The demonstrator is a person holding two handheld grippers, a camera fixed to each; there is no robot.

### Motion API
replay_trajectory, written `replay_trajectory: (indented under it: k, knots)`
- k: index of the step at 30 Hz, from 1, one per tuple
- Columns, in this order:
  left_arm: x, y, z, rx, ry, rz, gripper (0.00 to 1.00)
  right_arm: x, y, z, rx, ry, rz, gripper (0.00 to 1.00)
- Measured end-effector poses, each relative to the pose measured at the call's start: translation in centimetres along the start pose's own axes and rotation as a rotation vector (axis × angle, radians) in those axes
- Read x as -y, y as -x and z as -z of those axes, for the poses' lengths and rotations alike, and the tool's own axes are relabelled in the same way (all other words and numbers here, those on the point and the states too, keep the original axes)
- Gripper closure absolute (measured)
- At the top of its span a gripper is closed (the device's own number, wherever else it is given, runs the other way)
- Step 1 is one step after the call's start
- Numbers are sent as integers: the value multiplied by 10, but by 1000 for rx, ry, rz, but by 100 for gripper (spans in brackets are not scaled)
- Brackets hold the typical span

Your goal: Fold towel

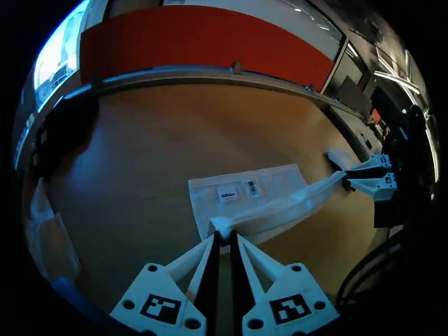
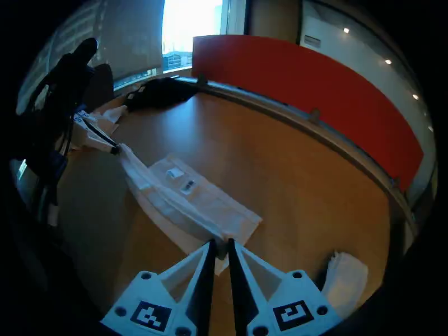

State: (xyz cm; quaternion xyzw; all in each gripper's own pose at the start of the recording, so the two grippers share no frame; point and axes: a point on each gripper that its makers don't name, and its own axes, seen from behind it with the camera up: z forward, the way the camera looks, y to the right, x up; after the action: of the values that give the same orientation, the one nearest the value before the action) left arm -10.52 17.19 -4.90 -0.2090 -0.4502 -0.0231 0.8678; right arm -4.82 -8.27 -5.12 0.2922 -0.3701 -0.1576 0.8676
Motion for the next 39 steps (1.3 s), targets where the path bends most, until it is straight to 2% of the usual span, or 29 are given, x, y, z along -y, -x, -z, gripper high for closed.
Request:
replay_trajectory:
  k: [18,27,31,37,39]
  knots:
    - [19,5,-50,46,-33,-17,88,-14,12,-44,47,7,-30,84]
    - [32,5,-75,47,-73,-11,86,-21,17,-68,56,29,-40,78]
    - [35,4,-83,40,-81,-11,83,-24,21,-74,67,37,-43,69]
    - [41,4,-90,47,-103,-12,71,-31,25,-80,75,59,-42,36]
    - [44,4,-91,48,-110,-11,65,-35,26,-81,75,70,-38,34]
